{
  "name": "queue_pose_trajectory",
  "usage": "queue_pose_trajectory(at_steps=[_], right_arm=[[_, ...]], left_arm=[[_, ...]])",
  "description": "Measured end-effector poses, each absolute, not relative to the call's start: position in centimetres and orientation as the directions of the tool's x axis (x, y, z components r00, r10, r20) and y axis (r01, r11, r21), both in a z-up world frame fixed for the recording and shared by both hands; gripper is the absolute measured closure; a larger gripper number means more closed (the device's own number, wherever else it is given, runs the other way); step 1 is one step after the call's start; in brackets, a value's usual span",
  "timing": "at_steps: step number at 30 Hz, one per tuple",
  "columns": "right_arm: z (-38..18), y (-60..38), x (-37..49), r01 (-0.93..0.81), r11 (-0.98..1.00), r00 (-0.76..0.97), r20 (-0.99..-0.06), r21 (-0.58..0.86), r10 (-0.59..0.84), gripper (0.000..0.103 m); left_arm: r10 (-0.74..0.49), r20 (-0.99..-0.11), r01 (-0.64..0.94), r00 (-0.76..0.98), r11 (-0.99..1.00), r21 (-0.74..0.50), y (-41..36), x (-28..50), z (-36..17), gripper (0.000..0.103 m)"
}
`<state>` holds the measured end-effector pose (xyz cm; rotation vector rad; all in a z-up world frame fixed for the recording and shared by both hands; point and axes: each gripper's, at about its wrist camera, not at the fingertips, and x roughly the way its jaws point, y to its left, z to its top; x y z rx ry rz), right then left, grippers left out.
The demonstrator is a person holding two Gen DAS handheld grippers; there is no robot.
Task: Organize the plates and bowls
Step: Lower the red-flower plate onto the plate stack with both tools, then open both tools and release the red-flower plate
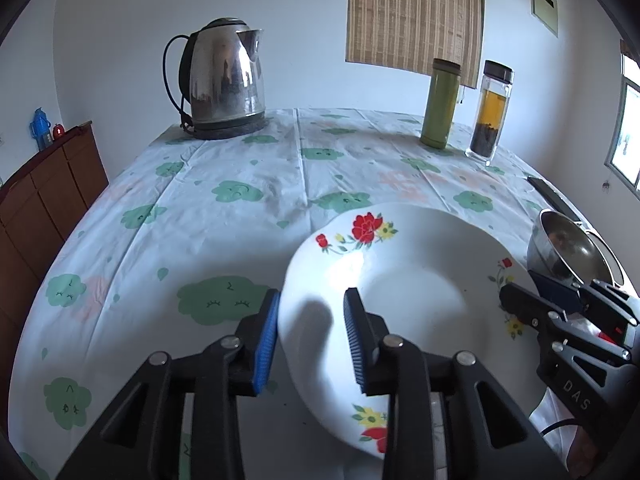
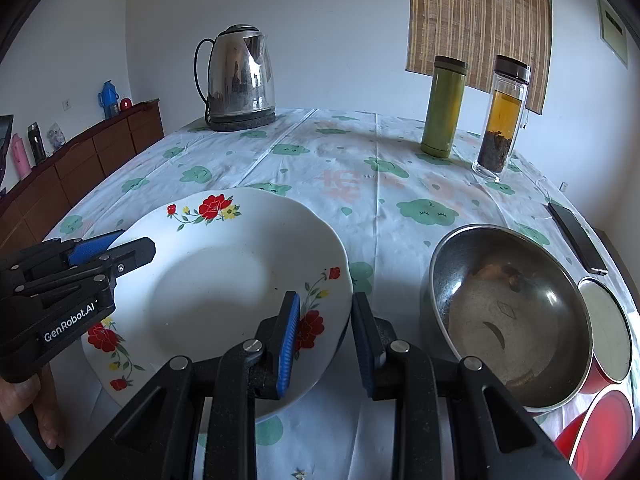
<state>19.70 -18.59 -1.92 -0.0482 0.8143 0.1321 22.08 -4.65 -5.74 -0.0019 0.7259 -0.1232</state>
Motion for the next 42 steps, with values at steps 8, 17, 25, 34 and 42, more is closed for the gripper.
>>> queue_pose_trajectory(at_steps=[8, 17, 25, 34, 42], right_arm=[[-1.8, -18.3, 19.6, -0.141, 0.990, 0.682, -0.726, -0.007, 0.092, 0.071], [-0.8, -16.7, 18.2, -0.189, 0.978, 0.743, -0.664, -0.084, 0.086, 0.060], [-0.5, -16.7, 18.0, -0.192, 0.977, 0.756, -0.649, -0.095, 0.085, 0.047], [0.6, -16.8, 16.4, -0.172, 0.980, 0.821, -0.565, -0.105, 0.084, 0.047], [1.4, -17.4, 15.3, -0.165, 0.983, 0.852, -0.513, -0.076, 0.103, 0.047]], left_arm=[[-0.124, -0.638, 0.130, 0.760, 0.991, -0.037, -4.9, 21.6, -5.3, 0.049], [-0.122, -0.629, 0.118, 0.768, 0.992, -0.049, -4.6, 21.6, -5.2, 0.032], [-0.121, -0.614, 0.078, 0.780, 0.992, -0.096, -3.1, 21.3, -4.9, 0.027], [-0.100, -0.537, 0.028, 0.838, 0.990, -0.140, -1.6, 20.1, -3.8, 0.027], [-0.096, -0.493, 0.028, 0.865, 0.989, -0.143, -1.8, 19.0, -3.3, 0.027]])
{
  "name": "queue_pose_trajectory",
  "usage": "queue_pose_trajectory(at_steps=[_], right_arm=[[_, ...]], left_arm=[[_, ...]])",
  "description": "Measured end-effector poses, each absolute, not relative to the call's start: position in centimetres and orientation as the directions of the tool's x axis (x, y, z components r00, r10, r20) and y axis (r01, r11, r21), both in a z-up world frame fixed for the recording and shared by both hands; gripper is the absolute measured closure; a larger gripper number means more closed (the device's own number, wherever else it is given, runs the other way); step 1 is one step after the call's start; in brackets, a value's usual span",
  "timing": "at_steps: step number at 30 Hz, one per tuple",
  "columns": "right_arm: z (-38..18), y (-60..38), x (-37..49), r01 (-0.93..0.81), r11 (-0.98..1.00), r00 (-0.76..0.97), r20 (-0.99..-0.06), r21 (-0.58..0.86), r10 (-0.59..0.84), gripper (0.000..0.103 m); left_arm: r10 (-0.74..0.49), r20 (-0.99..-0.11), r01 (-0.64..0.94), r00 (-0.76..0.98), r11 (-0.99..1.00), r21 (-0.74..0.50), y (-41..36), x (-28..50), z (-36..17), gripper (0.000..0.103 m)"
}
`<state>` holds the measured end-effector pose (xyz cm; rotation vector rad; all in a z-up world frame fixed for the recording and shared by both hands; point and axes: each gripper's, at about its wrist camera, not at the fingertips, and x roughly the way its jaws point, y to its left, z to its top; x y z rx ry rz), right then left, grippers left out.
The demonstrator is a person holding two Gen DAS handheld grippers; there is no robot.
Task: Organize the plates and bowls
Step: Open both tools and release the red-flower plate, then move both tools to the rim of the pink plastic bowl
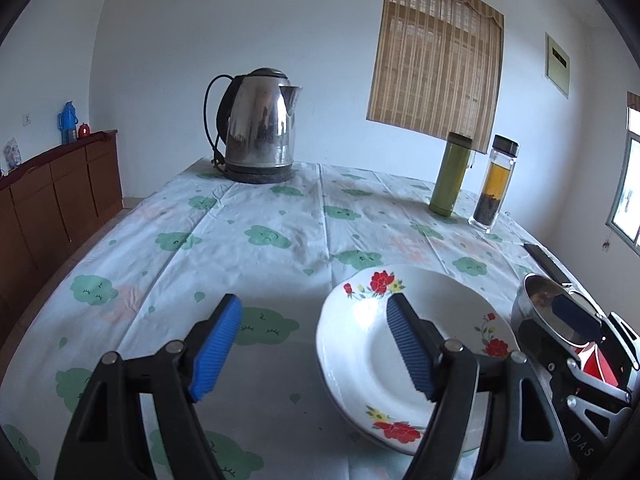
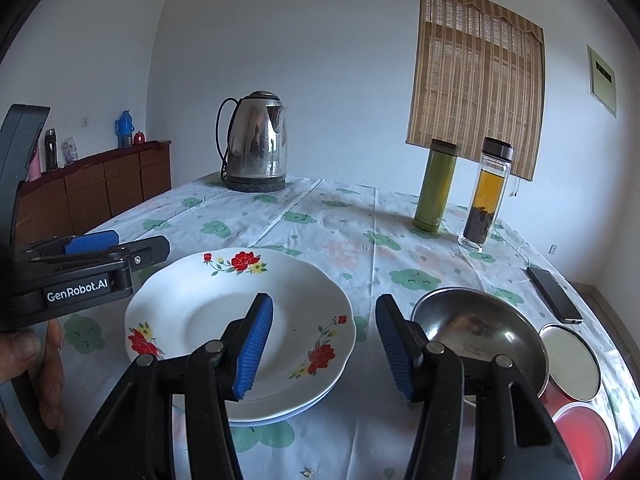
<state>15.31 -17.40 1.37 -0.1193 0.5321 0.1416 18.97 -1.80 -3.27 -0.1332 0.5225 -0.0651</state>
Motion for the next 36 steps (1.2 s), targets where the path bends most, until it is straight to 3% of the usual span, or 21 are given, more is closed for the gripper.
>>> queue_pose_trajectory(at_steps=[5, 8, 16, 25, 27, 29, 31, 34, 36], right_arm=[[2.2, -18.9, 13.4, -0.166, 0.986, 0.855, -0.503, -0.032, 0.127, 0.047], [2.5, -20.1, 11.7, -0.168, 0.985, 0.850, -0.512, -0.042, 0.123, 0.047], [5.5, -26.2, 6.0, -0.111, 0.991, 0.868, -0.493, -0.078, 0.058, 0.047], [4.3, -34.2, 4.2, 0.039, 0.996, 0.829, -0.554, -0.080, -0.077, 0.047], [3.7, -36.0, 4.6, 0.078, 0.994, 0.812, -0.574, -0.073, -0.106, 0.050], [3.2, -37.5, 5.0, 0.100, 0.994, 0.797, -0.594, -0.051, -0.110, 0.062], [2.7, -38.5, 5.4, 0.113, 0.992, 0.783, -0.610, -0.049, -0.119, 0.063], [2.3, -39.2, 5.5, 0.109, 0.993, 0.772, -0.626, -0.034, -0.106, 0.066], [1.9, -39.6, 5.5, 0.104, 0.994, 0.764, -0.638, -0.028, -0.098, 0.068]], left_arm=[[-0.093, -0.444, 0.046, 0.891, 0.992, -0.115, -2.6, 17.9, -2.6, 0.027], [-0.099, -0.478, 0.050, 0.873, 0.992, -0.115, -3.2, 17.7, -2.4, 0.027], [-0.251, -0.443, 0.219, 0.860, 0.968, -0.123, -10.1, 13.9, 0.9, 0.020], [-0.428, -0.540, 0.462, 0.725, 0.883, -0.081, -22.2, 12.5, -0.2, 0.020], [-0.448, -0.558, 0.494, 0.699, 0.866, -0.076, -24.0, 12.6, -0.4, 0.020], [-0.473, -0.574, 0.523, 0.668, 0.847, -0.089, -25.4, 12.7, -0.6, 0.020], [-0.496, -0.588, 0.550, 0.639, 0.829, -0.100, -26.3, 12.8, -0.7, 0.021], [-0.516, -0.613, 0.578, 0.598, 0.808, -0.117, -27.1, 12.8, -1.4, 0.031], [-0.522, -0.627, 0.581, 0.579, 0.803, -0.133, -27.4, 12.8, -1.8, 0.044]])
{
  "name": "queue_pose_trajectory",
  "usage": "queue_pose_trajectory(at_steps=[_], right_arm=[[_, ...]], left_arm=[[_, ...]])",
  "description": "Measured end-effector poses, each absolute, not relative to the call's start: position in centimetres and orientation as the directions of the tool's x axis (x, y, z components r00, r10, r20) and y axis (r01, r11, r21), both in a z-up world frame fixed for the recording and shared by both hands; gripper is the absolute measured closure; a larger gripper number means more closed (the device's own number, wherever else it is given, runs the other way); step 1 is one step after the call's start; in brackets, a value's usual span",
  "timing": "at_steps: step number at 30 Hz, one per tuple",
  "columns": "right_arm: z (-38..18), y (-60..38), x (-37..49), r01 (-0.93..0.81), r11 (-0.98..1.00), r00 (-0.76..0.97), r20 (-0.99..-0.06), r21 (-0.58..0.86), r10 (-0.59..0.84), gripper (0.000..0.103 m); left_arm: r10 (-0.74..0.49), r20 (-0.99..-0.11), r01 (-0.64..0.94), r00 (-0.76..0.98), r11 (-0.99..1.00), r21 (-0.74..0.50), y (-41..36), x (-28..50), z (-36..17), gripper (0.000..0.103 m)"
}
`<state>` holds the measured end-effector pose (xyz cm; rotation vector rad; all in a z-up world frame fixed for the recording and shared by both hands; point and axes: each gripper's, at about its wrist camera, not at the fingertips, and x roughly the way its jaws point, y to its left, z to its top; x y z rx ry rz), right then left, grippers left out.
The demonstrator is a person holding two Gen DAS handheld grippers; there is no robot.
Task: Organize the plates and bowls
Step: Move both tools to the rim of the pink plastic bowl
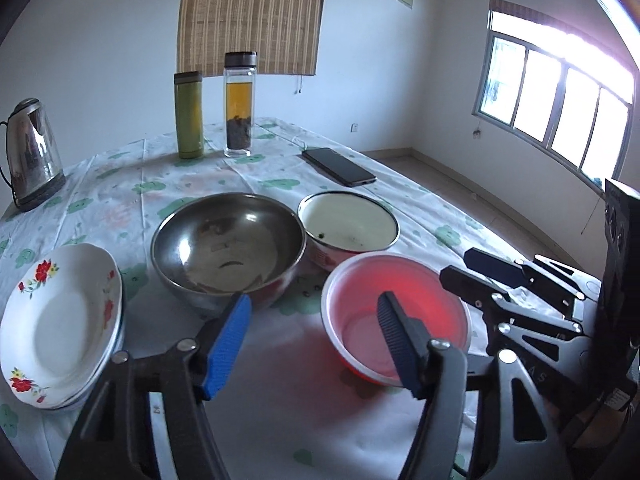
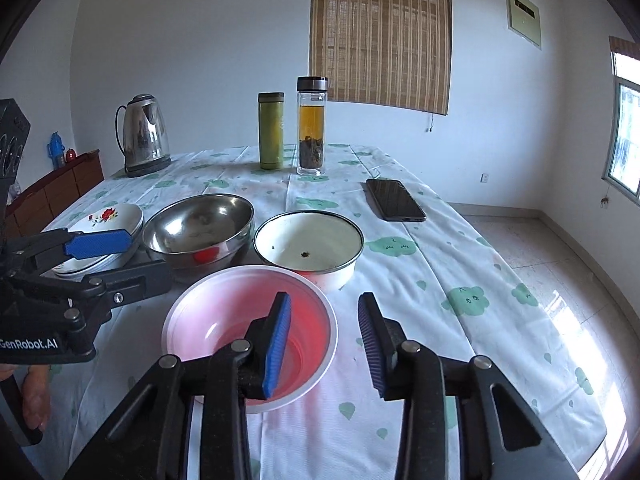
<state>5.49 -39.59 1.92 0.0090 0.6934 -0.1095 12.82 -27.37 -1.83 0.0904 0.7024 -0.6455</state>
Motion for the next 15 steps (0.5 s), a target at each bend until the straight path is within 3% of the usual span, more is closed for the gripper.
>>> queue_pose_trajectory(at_steps=[2, 11, 14, 15], right_arm=[[1.5, -39.8, 5.5, 0.101, 0.995, 0.755, -0.649, -0.021, -0.090, 0.069], [0.5, -40.5, 5.6, 0.095, 0.995, 0.735, -0.676, 0.014, -0.061, 0.077], [0.2, -40.4, 5.7, 0.085, 0.996, 0.729, -0.682, 0.016, -0.052, 0.078], [0.1, -40.4, 5.7, 0.084, 0.996, 0.728, -0.684, 0.020, -0.048, 0.079]], left_arm=[[-0.531, -0.636, 0.585, 0.560, 0.797, -0.151, -27.5, 12.9, -2.2, 0.055], [-0.505, -0.675, 0.588, 0.537, 0.798, -0.129, -28.7, 12.8, -3.4, 0.064], [-0.509, -0.687, 0.589, 0.519, 0.795, -0.144, -28.8, 12.9, -3.9, 0.079], [-0.511, -0.689, 0.590, 0.514, 0.794, -0.148, -28.9, 12.9, -4.0, 0.080]])
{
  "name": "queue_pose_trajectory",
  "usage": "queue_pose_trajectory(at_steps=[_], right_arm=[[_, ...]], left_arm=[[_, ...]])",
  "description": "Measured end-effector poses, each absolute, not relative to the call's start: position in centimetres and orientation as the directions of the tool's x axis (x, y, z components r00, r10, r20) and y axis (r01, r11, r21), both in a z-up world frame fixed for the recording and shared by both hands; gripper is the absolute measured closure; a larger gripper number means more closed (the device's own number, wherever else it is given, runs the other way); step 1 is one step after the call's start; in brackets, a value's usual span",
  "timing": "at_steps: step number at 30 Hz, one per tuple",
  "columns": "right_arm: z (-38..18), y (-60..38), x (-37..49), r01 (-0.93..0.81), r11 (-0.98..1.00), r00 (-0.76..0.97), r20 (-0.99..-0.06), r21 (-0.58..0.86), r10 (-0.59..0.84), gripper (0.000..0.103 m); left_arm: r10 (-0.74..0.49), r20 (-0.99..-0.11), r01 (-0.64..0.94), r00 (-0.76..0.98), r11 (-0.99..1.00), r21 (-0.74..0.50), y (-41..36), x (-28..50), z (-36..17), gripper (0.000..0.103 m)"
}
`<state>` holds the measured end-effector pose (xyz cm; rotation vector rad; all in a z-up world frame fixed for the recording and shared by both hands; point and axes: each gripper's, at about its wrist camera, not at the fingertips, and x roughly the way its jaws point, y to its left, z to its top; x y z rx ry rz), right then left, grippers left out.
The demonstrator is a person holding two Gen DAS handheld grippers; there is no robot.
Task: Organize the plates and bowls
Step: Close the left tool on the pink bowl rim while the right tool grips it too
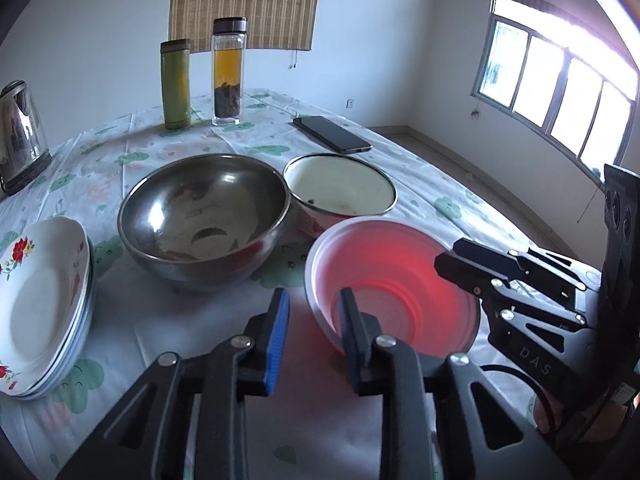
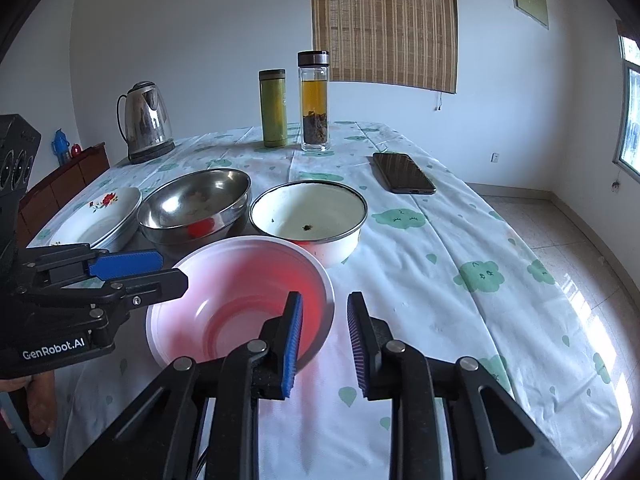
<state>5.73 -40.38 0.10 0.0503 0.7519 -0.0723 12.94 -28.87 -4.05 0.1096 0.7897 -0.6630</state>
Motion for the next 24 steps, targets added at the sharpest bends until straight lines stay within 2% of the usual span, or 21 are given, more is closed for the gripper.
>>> queue_pose_trajectory(at_steps=[2, 7, 15, 24], right_arm=[[0.0, -40.6, 5.7, 0.089, 0.996, 0.728, -0.684, 0.027, -0.046, 0.084], [-0.1, -40.6, 5.7, 0.089, 0.995, 0.731, -0.681, 0.034, -0.042, 0.091], [0.1, -40.6, 5.6, 0.088, 0.995, 0.737, -0.674, 0.038, -0.039, 0.091], [1.4, -40.1, 5.4, 0.084, 0.995, 0.766, -0.643, 0.058, -0.027, 0.091]], left_arm=[[-0.530, -0.686, 0.600, 0.499, 0.782, -0.167, -29.0, 12.9, -4.2, 0.085], [-0.530, -0.680, 0.603, 0.507, 0.782, -0.160, -29.2, 12.7, -4.3, 0.087], [-0.535, -0.676, 0.593, 0.507, 0.786, -0.177, -29.2, 12.8, -4.5, 0.088], [-0.503, -0.671, 0.578, 0.545, 0.805, -0.135, -28.9, 12.3, -3.3, 0.088]])
